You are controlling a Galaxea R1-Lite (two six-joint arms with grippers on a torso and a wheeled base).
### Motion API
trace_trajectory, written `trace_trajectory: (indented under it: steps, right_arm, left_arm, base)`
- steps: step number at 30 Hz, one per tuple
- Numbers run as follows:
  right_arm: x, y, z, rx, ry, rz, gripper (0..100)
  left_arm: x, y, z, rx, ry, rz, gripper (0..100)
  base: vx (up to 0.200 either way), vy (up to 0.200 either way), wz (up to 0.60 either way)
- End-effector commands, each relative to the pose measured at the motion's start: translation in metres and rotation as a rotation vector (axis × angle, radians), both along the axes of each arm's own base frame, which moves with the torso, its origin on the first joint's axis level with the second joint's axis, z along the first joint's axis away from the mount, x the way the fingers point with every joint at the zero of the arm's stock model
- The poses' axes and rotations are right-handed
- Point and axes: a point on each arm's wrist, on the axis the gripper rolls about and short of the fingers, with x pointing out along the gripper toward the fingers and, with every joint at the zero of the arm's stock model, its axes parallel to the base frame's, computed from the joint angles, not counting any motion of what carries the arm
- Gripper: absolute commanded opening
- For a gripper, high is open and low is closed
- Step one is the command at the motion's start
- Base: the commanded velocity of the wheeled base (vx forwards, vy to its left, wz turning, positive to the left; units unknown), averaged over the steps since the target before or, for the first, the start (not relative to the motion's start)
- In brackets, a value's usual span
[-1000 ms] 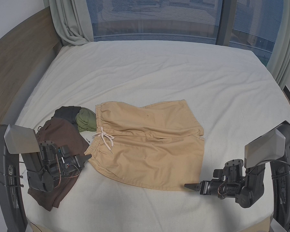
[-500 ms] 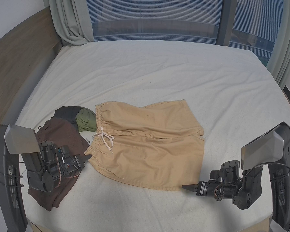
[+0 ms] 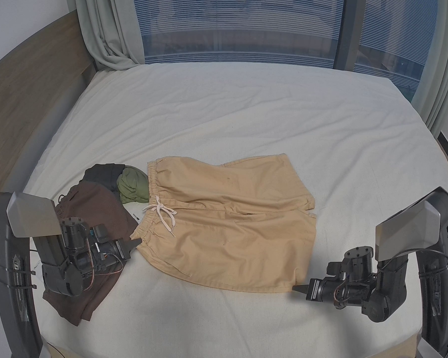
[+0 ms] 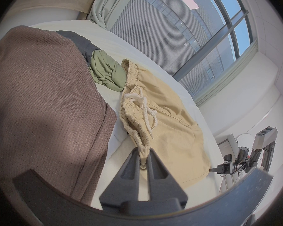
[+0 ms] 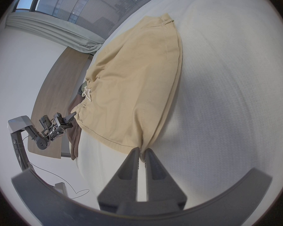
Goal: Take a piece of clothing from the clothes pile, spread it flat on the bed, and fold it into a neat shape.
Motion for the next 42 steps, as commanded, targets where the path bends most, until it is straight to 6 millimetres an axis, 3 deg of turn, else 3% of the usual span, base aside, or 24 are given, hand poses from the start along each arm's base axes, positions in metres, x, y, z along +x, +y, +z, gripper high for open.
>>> trace_trajectory:
  steps: [1,6,13,23,26,33,34,42]
  right_arm:
    - [-0.003,-0.007,0.008,-0.003,-0.008,-0.016,0]
    - [-0.007,-0.027,0.021,-0.022,-0.021,-0.059,0]
    - [-0.017,-0.054,0.02,-0.089,-0.017,-0.087,0]
    - [-0.026,-0.053,0.019,-0.077,-0.008,-0.058,0]
    - [-0.026,-0.054,0.016,-0.076,-0.014,-0.061,0]
    - [-0.027,-0.055,0.008,-0.095,0.003,-0.051,0]
    - [-0.028,-0.056,0.007,-0.096,0.004,-0.051,100]
    - [-0.027,-0.053,0.004,-0.097,0.006,-0.041,100]
  left_arm:
    - [-0.001,-0.002,0.002,-0.002,0.0,-0.004,0]
    - [-0.021,-0.018,0.002,0.0,0.034,-0.055,0]
    - [-0.043,-0.033,-0.005,0.018,0.066,-0.097,0]
    - [-0.073,-0.017,-0.01,0.098,0.137,-0.075,0]
    - [-0.073,-0.009,-0.011,0.119,0.129,-0.063,0]
    - [-0.071,-0.011,-0.015,0.123,0.13,-0.07,0]
    - [-0.072,-0.012,-0.015,0.124,0.13,-0.072,0]
    - [-0.072,-0.015,-0.015,0.123,0.129,-0.087,0]
  base:
    - [0.0,0.0,0.0]
    - [0.0,0.0,0.0]
    - [0.0,0.0,0.0]
    - [0.0,0.0,0.0]
    - [0.0,0.0,0.0]
    - [0.0,0.0,0.0]
    - [0.0,0.0,0.0]
    - [0.0,0.0,0.0]
